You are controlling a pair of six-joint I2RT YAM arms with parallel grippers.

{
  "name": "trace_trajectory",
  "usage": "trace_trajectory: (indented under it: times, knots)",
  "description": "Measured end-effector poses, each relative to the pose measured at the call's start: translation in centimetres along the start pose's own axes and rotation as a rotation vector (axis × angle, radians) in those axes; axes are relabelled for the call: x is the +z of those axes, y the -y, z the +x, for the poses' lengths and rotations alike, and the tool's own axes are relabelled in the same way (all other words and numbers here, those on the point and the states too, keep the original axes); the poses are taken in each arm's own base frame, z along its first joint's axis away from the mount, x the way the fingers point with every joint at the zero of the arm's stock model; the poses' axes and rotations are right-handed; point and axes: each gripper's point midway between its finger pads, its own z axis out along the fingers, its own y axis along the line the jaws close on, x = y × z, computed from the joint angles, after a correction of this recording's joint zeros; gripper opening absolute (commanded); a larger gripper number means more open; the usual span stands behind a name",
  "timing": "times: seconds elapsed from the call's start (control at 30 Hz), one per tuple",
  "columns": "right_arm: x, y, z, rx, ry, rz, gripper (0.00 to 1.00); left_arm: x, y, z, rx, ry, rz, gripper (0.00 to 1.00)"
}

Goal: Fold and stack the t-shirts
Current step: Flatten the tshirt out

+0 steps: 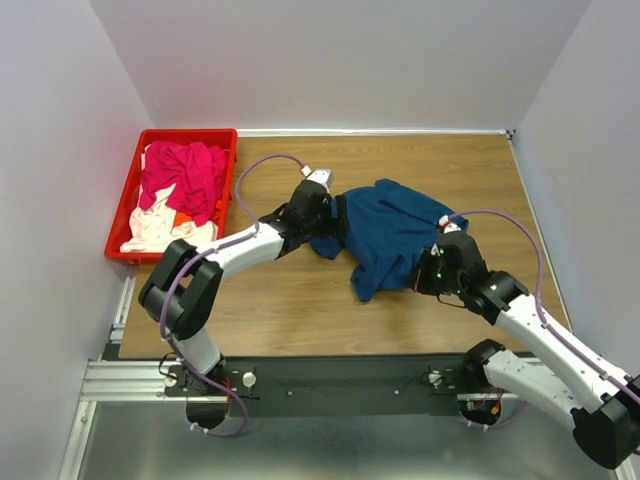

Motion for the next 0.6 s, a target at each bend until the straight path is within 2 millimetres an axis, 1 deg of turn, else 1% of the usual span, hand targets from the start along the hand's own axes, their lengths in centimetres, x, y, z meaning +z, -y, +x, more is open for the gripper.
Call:
trace_trajectory:
  times: [0.07,0.2,0.3,0.4,0.5,0.6]
  knots:
    - [0.0,0.4,0.0,0.000,0.002,0.020,0.01,0.5,0.2,0.3,0.006,-0.009,-0.009,0.84]
    - [-0.4,1.3,-0.8,0.001,0.053,0.069,0.01,0.3,-1.4,1.2,-0.007,-0.022,-0.085,0.83]
    - [-0.8,1.5,-1.8,0.001,0.095,0.088,0.01,-0.9,-3.3,2.3,-0.053,-0.017,-0.150,0.82]
    - [-0.8,1.6,-2.5,0.001,0.114,0.109,0.01,-1.9,-4.4,3.1,-0.087,-0.016,-0.186,0.81]
    - [-0.5,1.8,-2.6,-0.004,0.109,0.130,0.01,-1.6,-4.8,3.3,-0.099,-0.025,-0.197,0.79]
    - [-0.3,2.0,-2.5,-0.006,0.106,0.142,0.01,-0.5,-5.1,4.0,-0.102,-0.049,-0.202,0.78]
